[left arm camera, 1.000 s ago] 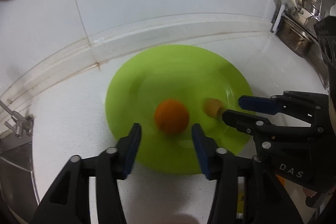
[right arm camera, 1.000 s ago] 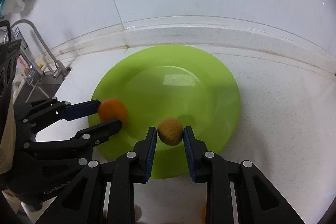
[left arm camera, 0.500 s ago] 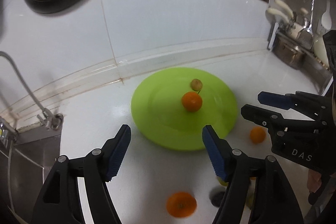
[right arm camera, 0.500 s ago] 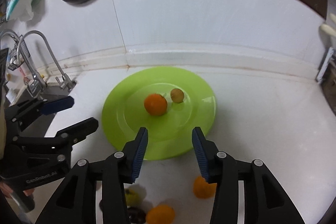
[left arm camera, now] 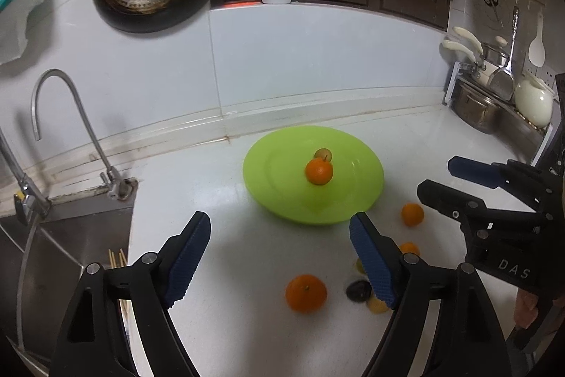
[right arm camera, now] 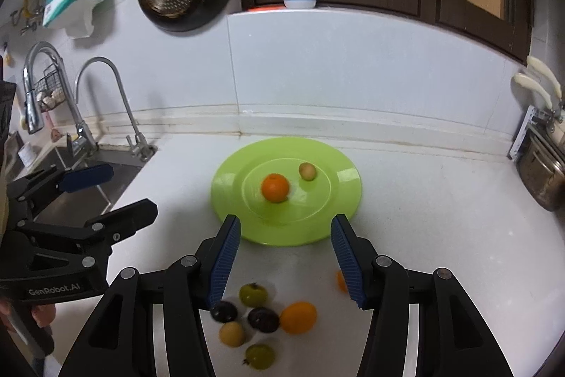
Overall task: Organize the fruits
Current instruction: 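Withdraw both open grippers from the plate back toward the fruit cluster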
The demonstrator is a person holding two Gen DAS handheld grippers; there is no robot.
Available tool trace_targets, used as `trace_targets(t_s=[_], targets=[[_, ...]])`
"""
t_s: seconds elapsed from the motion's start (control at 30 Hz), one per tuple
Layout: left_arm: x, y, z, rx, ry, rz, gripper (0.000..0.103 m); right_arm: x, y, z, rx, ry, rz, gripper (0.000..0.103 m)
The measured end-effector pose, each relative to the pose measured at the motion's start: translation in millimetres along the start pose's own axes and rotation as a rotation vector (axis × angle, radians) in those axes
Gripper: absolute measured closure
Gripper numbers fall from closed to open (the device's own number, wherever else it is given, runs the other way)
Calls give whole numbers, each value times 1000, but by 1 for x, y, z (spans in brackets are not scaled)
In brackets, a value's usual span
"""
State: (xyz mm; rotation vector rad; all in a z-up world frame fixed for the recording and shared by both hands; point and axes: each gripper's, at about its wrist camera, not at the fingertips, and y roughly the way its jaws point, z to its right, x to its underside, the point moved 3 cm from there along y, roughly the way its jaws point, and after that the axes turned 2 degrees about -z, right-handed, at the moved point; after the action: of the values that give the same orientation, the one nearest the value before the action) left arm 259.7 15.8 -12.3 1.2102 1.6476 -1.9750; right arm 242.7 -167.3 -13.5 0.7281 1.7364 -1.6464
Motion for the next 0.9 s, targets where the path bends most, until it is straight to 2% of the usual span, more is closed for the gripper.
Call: trace_targets(t_s=[0.43, 0.9], targets=[[28, -23, 0, -25, 30, 9, 16, 30, -17, -19, 5, 9, -31, 49], [56, 0, 8, -20, 73, -104, 16, 67, -3, -15, -1, 23, -159, 49]])
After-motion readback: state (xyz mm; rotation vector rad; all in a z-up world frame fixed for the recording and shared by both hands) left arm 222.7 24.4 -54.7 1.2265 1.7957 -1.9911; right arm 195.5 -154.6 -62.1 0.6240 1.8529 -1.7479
